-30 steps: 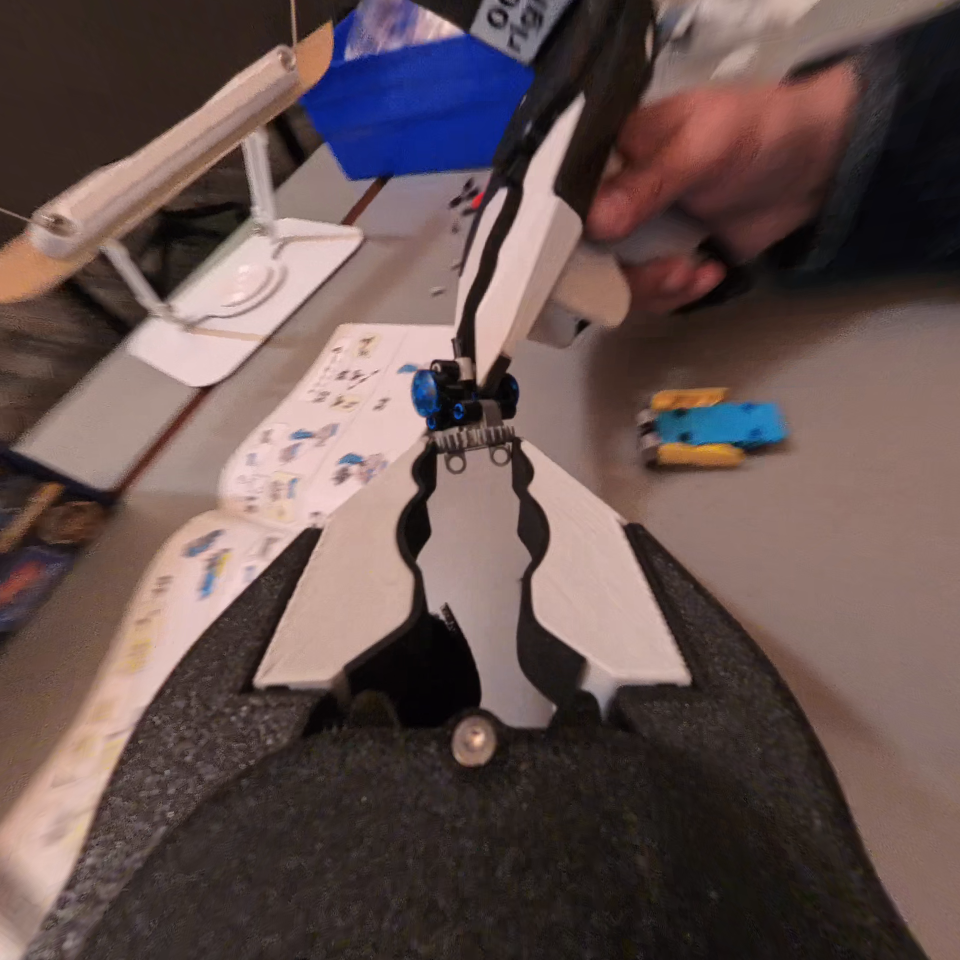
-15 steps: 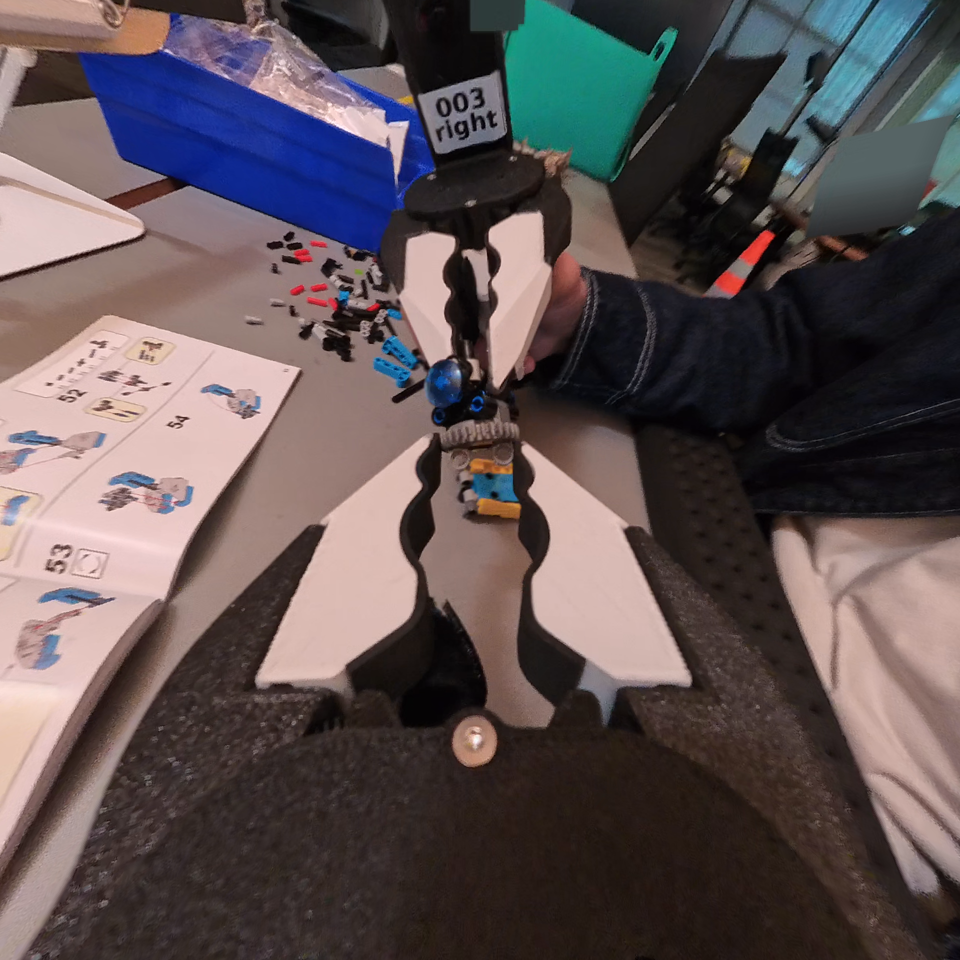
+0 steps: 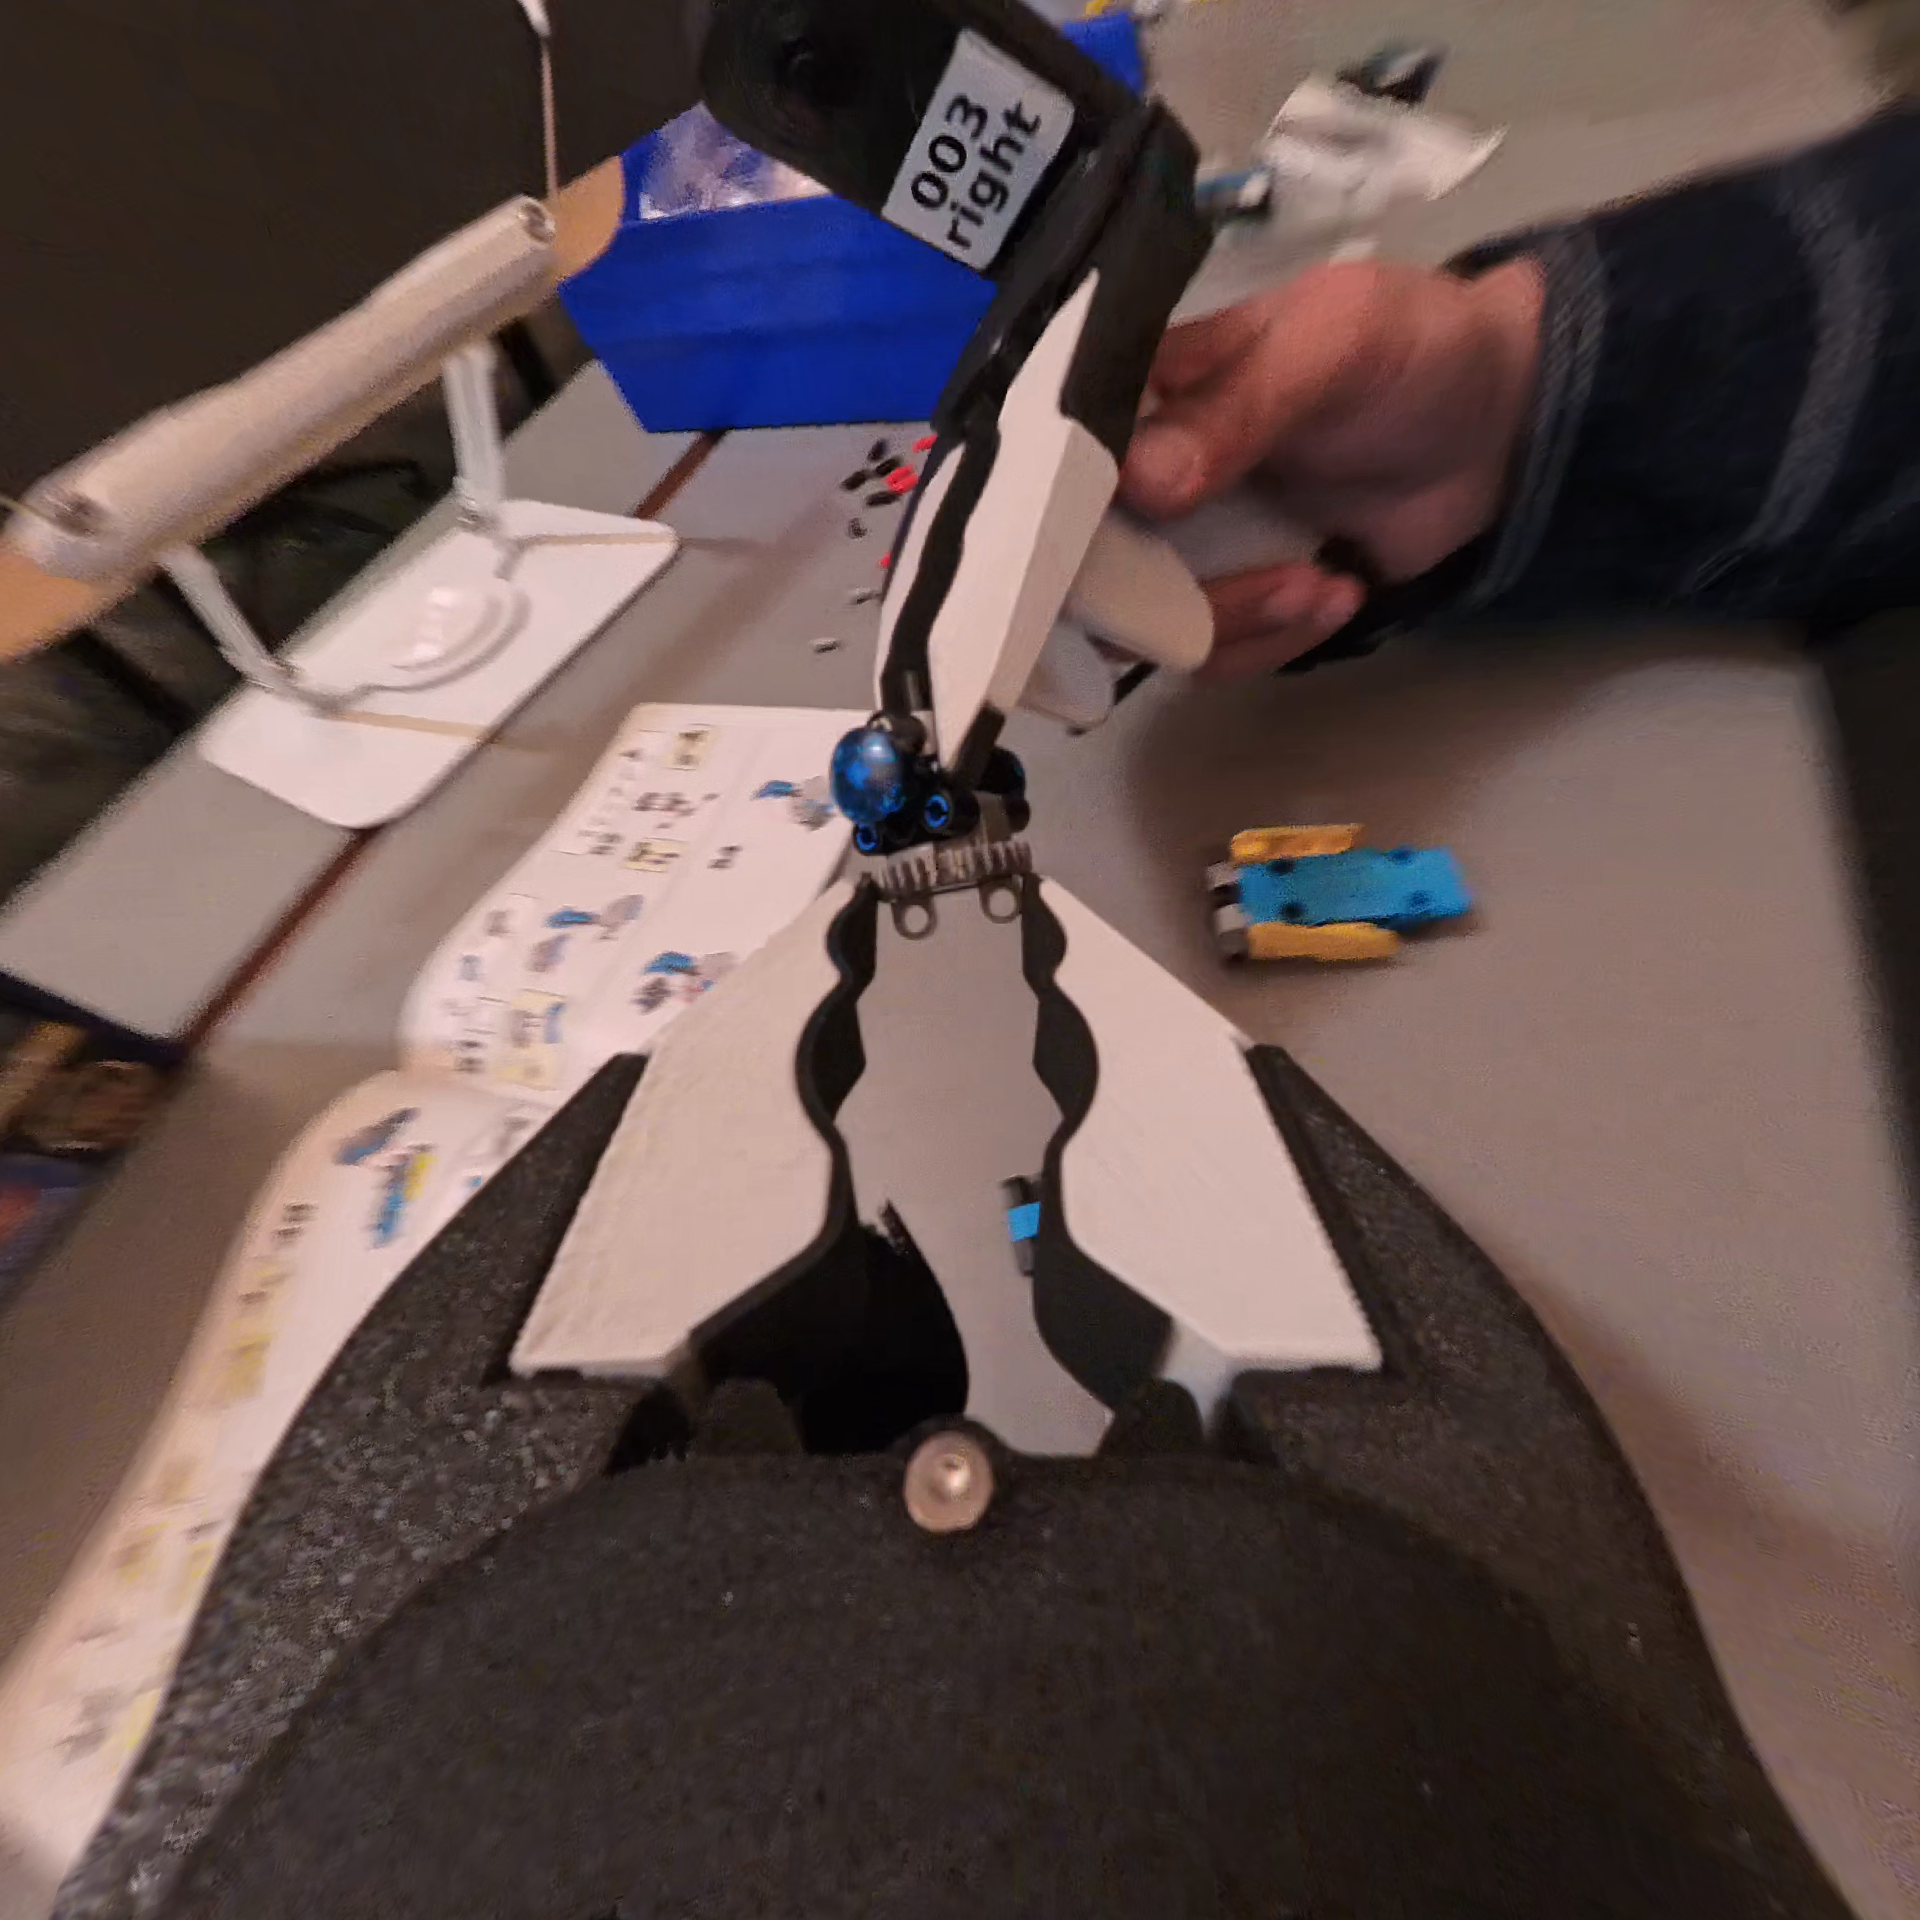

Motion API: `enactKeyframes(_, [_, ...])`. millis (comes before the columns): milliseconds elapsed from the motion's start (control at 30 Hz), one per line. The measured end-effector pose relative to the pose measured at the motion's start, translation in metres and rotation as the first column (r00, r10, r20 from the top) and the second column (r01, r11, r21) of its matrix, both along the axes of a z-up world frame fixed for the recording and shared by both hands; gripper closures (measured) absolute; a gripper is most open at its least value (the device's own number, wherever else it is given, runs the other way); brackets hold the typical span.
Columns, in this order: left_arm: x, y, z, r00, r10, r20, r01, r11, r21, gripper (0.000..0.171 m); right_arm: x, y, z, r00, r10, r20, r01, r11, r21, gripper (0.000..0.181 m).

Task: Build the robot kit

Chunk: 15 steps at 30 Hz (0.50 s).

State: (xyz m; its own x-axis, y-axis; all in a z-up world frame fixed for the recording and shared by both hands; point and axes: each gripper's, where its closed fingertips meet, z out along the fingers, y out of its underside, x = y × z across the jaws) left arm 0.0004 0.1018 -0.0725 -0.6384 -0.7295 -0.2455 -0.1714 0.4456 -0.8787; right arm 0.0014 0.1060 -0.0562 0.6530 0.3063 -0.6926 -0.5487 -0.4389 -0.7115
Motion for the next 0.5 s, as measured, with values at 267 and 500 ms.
enactKeyframes(267, [0.002, 0.003, 0.017, 0.999, 0.024, -0.043, -0.034, 0.97, -0.24, 0.144, 0.007, -0.003, 0.017, 0.996, -0.014, -0.091, 0.022, 0.995, 0.093, 0.175])
enactKeyframes(500, [-0.005, 0.009, 0.033, 0.979, -0.134, -0.152, 0.027, 0.829, -0.559, 0.151, 0.009, -0.005, 0.02, 0.993, -0.009, -0.12, 0.022, 0.995, 0.102, 0.175])
